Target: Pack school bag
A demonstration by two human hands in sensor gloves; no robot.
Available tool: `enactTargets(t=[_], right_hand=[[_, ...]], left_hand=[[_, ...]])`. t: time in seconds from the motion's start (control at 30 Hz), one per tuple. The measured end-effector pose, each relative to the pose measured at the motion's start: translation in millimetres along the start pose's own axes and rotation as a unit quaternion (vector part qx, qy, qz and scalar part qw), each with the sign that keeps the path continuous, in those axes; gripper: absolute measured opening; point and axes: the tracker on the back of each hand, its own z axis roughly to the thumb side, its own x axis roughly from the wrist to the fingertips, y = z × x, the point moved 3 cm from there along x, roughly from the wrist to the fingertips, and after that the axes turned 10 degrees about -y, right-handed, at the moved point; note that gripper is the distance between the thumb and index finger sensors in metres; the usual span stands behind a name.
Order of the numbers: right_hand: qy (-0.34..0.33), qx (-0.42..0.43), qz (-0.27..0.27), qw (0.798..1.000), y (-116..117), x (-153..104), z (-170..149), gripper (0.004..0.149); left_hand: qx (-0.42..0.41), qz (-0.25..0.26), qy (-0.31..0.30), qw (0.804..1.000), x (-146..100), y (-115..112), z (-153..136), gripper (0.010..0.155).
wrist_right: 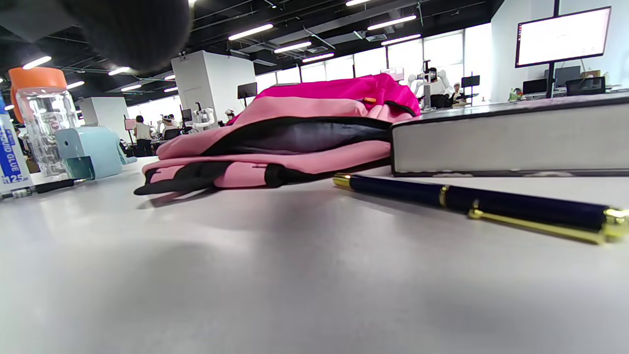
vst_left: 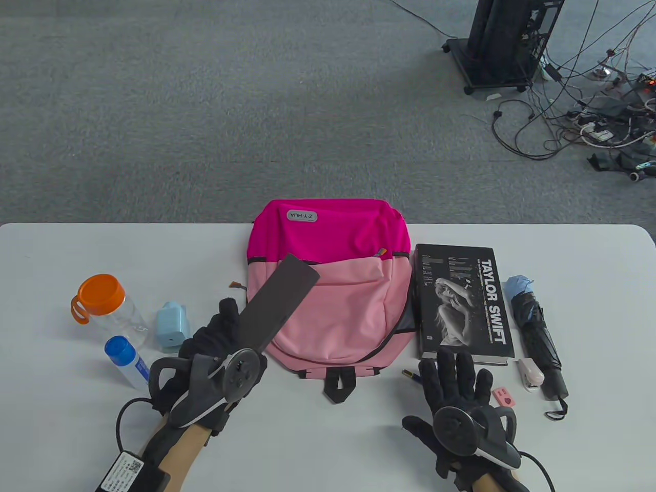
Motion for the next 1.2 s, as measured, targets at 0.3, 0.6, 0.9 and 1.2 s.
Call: enactTargets(t=[0.3, 0.6, 0.9, 1.2], right_hand=[[-0.003, 0.011, 0.010, 1.000, 4, 1, 1, 0.098], [0.008, 0.005, 0.010, 1.000, 4, 2, -4, 0.095], [-0.020, 0.004, -0.060, 0.998, -33, 9, 6, 0.088], [-0.114, -0.047, 0.111, 0.986, -17, 45, 63, 0.080]], left_hand=[[-0.040, -0.043, -0.260, 0.964, -11, -60, 57, 0.110], [-0.044, -0.117, -0.317, 0.940, -31, -135, 101, 0.102], [-0.018, -0.097, -0.286, 0.953, -34, -133, 108, 0.091], [-0.013, -0.103, -0.265, 0.959, -30, -133, 110, 0.092]])
